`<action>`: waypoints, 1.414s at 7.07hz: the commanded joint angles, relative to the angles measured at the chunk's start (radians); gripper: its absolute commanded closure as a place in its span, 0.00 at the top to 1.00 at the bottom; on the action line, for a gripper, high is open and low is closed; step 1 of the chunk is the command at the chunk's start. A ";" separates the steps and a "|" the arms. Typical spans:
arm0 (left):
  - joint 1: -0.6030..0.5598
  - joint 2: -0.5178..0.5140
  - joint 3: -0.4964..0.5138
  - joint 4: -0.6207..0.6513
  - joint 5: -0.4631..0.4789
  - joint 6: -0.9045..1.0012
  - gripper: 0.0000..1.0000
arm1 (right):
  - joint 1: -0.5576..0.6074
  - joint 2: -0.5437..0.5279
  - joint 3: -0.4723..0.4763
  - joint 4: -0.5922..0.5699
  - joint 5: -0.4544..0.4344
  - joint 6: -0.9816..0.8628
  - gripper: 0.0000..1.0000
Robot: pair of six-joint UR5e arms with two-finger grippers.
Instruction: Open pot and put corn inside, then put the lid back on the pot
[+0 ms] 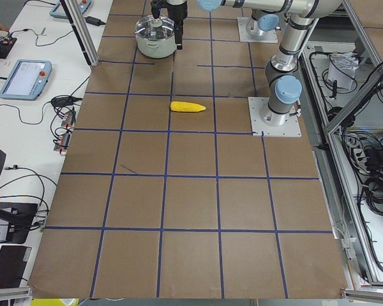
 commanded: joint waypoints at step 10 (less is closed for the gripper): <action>0.004 -0.029 -0.028 0.043 0.005 0.006 1.00 | 0.072 0.361 -0.209 -0.092 -0.089 0.016 0.88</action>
